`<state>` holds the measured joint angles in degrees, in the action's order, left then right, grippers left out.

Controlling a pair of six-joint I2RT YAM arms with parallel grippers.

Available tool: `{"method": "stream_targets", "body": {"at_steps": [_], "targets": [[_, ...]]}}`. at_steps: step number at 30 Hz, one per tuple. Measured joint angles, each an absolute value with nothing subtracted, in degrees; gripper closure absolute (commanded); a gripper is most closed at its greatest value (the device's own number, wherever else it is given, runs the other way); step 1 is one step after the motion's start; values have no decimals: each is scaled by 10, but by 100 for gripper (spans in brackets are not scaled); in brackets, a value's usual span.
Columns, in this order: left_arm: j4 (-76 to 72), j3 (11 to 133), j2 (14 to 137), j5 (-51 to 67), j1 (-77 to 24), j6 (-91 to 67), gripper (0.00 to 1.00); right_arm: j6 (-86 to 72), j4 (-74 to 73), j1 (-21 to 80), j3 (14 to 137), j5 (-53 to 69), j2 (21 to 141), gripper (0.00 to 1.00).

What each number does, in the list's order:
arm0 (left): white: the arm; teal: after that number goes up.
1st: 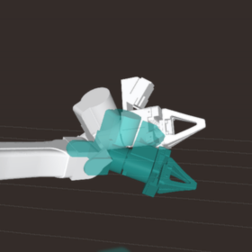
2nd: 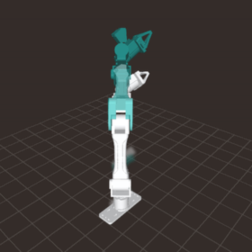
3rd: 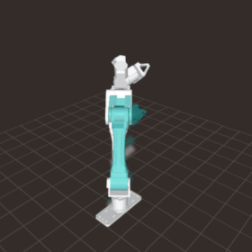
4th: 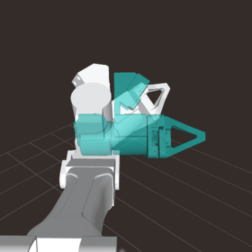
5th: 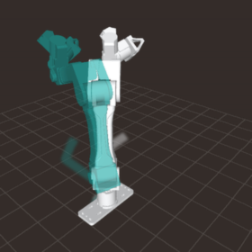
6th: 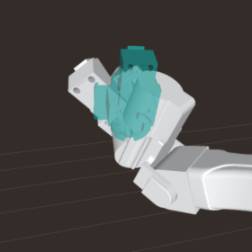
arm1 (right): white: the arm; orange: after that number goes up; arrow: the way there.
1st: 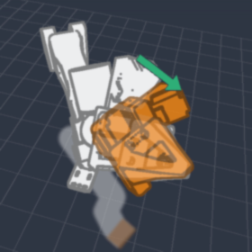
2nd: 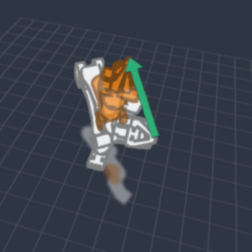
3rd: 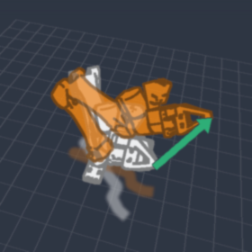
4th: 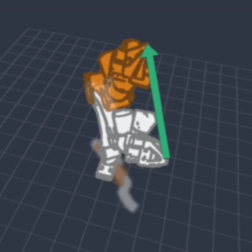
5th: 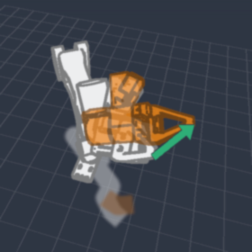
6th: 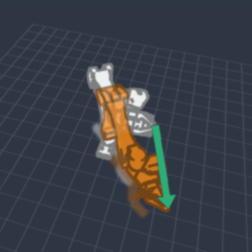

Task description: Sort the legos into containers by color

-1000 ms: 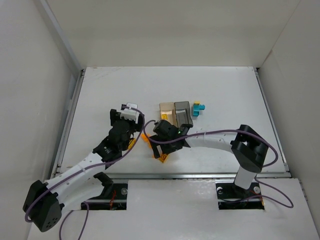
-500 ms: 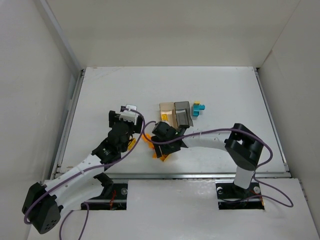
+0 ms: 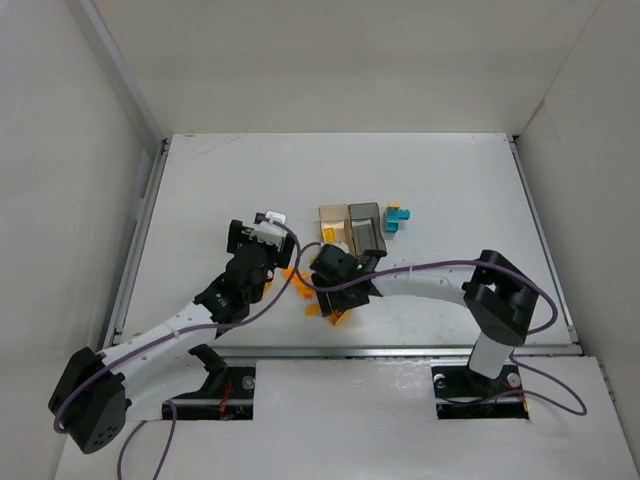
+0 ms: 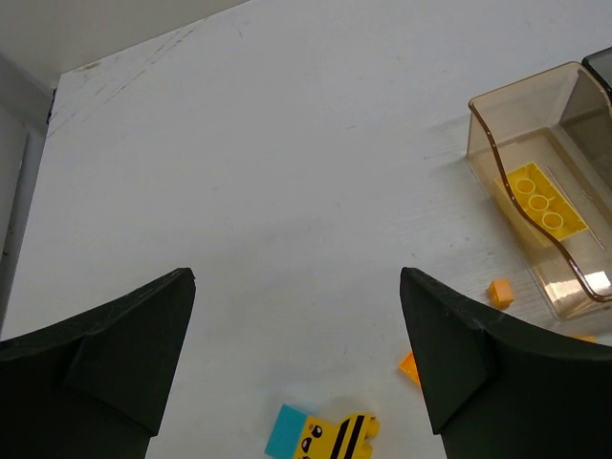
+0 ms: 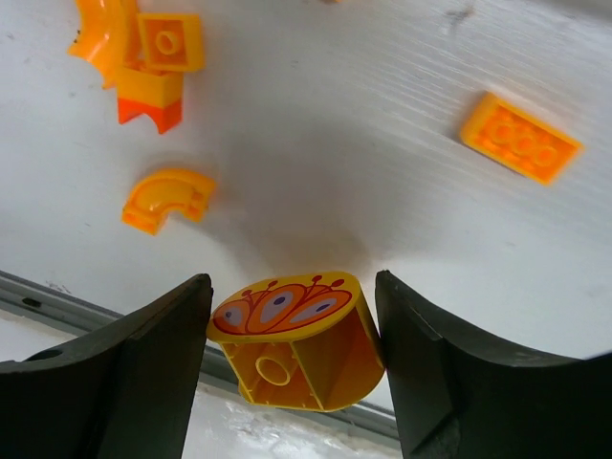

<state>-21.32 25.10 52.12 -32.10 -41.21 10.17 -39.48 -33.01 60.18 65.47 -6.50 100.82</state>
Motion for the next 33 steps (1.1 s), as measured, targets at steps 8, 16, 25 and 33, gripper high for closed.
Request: {"method": "stream_targets", "body": {"at_steps": [8, 16, 25, 33], "targets": [[-227, 288, 554, -332, -418, 116, 13, -405, -434, 599, 723, -152, 904, 62], [-198, 312, 549, -337, -412, 106, 11, -347, -437, 517, 868, -203, 948, 65], [-180, 312, 576, -337, -407, 88, 11, -254, -433, 437, 964, -221, 1108, 65], [-178, 332, 629, -328, -385, 83, 11, -209, -426, 434, 996, -215, 1156, 38]]}}
